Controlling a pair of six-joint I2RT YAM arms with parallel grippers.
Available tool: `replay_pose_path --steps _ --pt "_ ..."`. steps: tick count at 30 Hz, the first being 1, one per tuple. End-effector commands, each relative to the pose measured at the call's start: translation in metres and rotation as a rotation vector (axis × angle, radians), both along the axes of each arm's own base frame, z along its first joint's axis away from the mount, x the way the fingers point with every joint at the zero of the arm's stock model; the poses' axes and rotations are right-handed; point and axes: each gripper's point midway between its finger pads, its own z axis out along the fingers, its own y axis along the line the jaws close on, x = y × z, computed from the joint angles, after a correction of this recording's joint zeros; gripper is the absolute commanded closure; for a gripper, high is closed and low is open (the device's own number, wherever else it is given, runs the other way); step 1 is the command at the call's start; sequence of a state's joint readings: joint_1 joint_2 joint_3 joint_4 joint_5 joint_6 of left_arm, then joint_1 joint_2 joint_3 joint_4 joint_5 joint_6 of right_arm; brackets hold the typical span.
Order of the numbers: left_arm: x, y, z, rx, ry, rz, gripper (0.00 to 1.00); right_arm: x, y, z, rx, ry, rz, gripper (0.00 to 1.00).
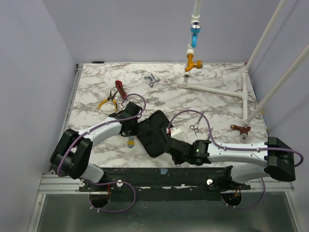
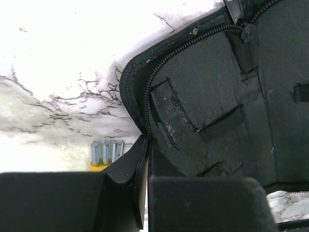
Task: Sort the hair-cutting tools
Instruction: Pick up the comb at the center of the board, then place the comb in the hairdressing tool bag.
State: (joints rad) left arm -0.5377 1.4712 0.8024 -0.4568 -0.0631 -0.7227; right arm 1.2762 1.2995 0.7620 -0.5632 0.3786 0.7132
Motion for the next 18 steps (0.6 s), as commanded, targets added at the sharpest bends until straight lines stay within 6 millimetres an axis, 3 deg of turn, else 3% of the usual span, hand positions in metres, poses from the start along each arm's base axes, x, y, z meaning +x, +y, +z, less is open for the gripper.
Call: replay_pose_path --steps 1,13,18 --pt "0.005 0.009 0.022 0.065 -0.079 -0.017 1.00 0.004 -0.006 -0.001 -0.049 0.051 -0.009 0.82" --pt "-0.006 0.007 0.045 0.144 -0.172 -0.073 1.00 0.007 0.006 -0.005 -0.146 0.118 0.042 0.83" --pt "-0.006 0.008 0.054 0.131 -0.219 -0.068 1.00 0.005 0.000 -0.011 -0.179 0.143 0.035 0.83"
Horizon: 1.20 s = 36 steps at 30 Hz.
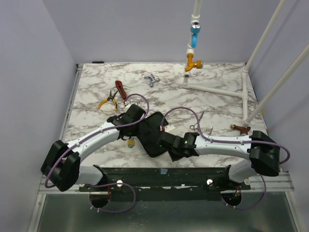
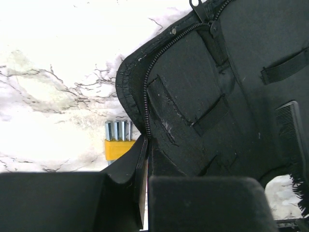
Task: Sort the hair-cutting tools
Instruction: Place the comb in the hairdressing tool bag.
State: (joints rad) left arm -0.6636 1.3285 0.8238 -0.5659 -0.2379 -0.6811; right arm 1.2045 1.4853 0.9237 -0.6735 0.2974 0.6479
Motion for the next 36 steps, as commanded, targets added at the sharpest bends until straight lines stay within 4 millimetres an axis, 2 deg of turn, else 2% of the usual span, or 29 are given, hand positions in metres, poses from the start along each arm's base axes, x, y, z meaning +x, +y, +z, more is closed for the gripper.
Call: replay_pose_path --steps 1,9,17,24,31,36 --pt "0.006 0.007 0.019 0.010 -0.091 0.011 1.00 -0.007 -0.009 -0.003 -0.052 0.049 0.015 0.83" --pt "0.002 0.009 0.028 -0.005 -0.140 -0.014 1.00 -0.002 -0.006 -0.008 -0.092 0.070 0.023 0.83" --pt "-0.004 0.002 0.027 -0.028 -0.154 -0.037 1.00 0.017 -0.009 -0.009 -0.111 0.068 0.007 0.83" --pt "-0.004 0.000 0.029 -0.037 -0.171 -0.042 1.00 0.031 -0.001 -0.009 -0.112 0.066 0.020 0.83" --pt "-0.005 0.000 0.026 -0.029 -0.163 -0.045 1.00 0.032 0.007 -0.016 -0.077 0.108 0.033 0.84" --pt "-0.006 -0.001 0.023 -0.029 -0.158 -0.052 1.00 0.035 0.000 -0.024 -0.076 0.110 0.021 0.84"
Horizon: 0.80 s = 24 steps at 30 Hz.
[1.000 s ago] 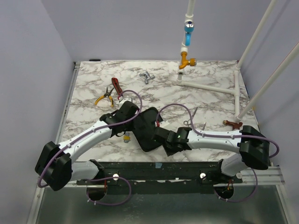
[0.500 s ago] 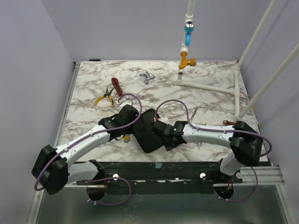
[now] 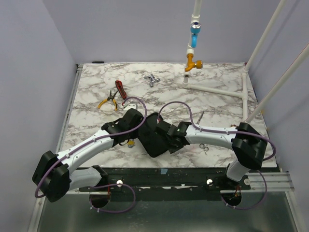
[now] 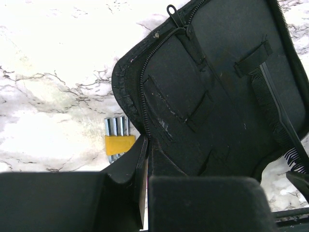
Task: Sort the hair-cutting tools
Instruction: Place the comb in the hairdressing tool bag.
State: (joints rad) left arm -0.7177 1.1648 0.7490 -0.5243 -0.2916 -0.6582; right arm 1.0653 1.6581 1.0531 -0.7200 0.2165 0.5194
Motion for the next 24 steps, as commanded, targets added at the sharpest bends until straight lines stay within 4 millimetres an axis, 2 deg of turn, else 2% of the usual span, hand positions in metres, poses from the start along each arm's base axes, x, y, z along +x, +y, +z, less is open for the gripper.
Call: replay_pose_path --steps 1,9,17,24 --pt "0.001 -0.002 -0.001 0.006 -0.022 -0.013 1.00 0.003 0.000 -0.009 0.019 0.020 0.013 0.83" --pt "-0.003 -0.010 -0.008 0.012 0.002 -0.070 1.00 0.018 0.001 -0.016 0.010 0.000 0.041 0.83" --pt "-0.006 -0.017 -0.018 0.025 0.029 -0.105 1.00 0.035 -0.005 -0.015 -0.084 -0.054 0.084 0.82" --pt "-0.007 -0.016 -0.025 0.034 0.044 -0.096 1.00 0.042 -0.004 -0.003 -0.055 -0.112 0.082 0.66"
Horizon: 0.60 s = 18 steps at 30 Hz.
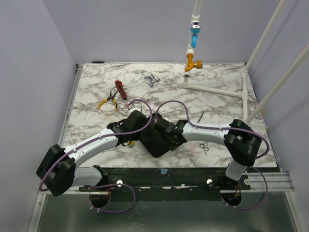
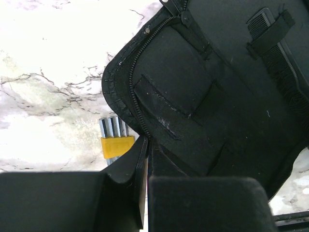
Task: Sort the hair-cutting tools
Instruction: Place the comb in the hairdressing tool bag.
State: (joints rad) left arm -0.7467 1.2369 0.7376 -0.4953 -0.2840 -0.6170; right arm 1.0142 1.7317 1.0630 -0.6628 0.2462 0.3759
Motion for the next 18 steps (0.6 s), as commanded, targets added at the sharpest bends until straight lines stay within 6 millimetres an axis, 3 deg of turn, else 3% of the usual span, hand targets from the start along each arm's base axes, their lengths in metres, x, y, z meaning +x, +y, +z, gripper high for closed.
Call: replay_pose_path --steps 1,4,9,14,18 --pt "-0.002 -0.009 -0.005 -0.023 0.008 -0.030 1.00 0.019 0.004 0.015 0.020 -0.091 0.006 0.65" --pt "-0.003 -0.011 -0.007 -0.028 0.015 -0.029 1.00 0.025 0.008 0.020 0.044 -0.108 -0.002 0.59" --pt "-0.002 -0.011 -0.008 -0.034 0.024 -0.003 1.00 0.017 0.017 0.040 0.133 -0.094 0.013 0.46" --pt "-0.002 -0.009 -0.008 -0.024 0.027 0.011 1.00 0.012 0.023 0.063 0.231 -0.108 0.018 0.42" --pt "-0.001 -0.010 -0.008 -0.028 0.026 0.009 1.00 0.025 0.024 0.062 0.254 -0.179 -0.019 0.43"
